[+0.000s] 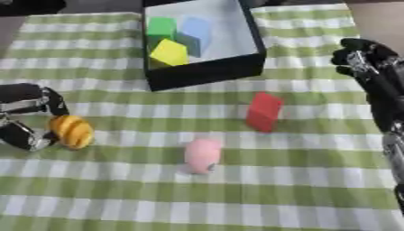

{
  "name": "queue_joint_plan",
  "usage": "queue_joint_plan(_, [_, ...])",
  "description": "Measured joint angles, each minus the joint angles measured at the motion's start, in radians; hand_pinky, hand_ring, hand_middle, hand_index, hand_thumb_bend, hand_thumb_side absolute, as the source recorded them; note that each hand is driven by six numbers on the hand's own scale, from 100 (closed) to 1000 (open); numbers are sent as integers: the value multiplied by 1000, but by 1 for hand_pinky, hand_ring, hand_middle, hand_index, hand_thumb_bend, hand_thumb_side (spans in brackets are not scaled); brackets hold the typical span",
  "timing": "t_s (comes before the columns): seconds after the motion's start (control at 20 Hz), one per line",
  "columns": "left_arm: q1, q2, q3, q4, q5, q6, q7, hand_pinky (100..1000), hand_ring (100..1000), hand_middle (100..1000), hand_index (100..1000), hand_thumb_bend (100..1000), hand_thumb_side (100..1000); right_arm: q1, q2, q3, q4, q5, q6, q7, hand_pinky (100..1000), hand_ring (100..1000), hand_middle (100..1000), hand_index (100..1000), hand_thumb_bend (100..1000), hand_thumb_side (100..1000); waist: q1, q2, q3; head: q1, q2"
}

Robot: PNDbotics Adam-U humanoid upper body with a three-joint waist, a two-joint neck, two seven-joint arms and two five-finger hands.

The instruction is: Pick up objects on the table and place them in the box.

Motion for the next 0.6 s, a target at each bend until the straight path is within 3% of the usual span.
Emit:
queue_joint_plan(0.3, [-5,45,63,-162,57,38,30,724,700,596,592,109,100,0,-1,0,0,0,-1,-1,835,766,651,775,100,557,0,0,4,-14,0])
queue_joint_plan(0.6, [-105,54,136,-294,132,112,46,722,697,593,588,119,100,0,-3,0,0,-1,-2,-1,836,766,651,775,100,551,0,-1,8,-33,1])
